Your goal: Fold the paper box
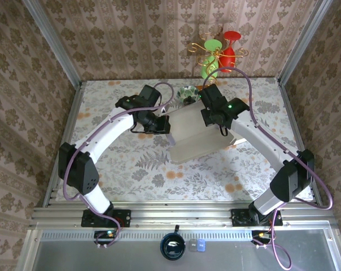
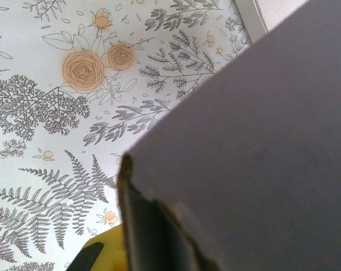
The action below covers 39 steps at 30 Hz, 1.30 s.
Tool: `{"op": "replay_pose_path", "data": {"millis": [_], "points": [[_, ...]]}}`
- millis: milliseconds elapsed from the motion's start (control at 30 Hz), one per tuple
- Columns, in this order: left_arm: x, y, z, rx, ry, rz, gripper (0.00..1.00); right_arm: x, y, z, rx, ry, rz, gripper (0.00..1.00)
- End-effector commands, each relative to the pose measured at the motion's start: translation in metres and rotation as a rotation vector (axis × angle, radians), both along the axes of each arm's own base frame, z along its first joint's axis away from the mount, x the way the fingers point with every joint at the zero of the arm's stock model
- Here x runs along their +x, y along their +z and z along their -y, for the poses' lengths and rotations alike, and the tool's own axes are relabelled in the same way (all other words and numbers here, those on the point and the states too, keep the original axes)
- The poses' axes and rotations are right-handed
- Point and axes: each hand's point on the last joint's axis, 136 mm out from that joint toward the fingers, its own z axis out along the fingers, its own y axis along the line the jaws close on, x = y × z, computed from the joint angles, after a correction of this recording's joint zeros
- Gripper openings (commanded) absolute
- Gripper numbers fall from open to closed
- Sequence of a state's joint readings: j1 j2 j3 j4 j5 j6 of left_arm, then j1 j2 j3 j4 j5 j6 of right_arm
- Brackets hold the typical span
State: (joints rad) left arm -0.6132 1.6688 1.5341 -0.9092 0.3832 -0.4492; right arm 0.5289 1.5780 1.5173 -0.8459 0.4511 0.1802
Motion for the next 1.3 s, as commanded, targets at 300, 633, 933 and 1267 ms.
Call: {"op": "replay_pose_path", "data": {"millis": [300,633,933,1267], "points": [[-0.008,-0.005,-0.014,0.085,0.009,-0.042,0.0,0.003,0.014,0.036,-0.136,-0.15,0.046,0.16],[-0.008,-0.005,-0.013,0.083,0.007,-0.044,0.0,0.009,0.006,0.021,-0.063,-0.118,0.005,0.25],[-0.007,-0.006,-0.012,0.084,0.01,-0.047,0.0,0.006,0.007,0.03,-0.099,-0.171,0.023,0.08],[-0.007,-0.007,-0.01,0.076,0.008,-0.054,0.0,0.005,0.006,0.004,0.162,-0.094,-0.028,0.31]]}}
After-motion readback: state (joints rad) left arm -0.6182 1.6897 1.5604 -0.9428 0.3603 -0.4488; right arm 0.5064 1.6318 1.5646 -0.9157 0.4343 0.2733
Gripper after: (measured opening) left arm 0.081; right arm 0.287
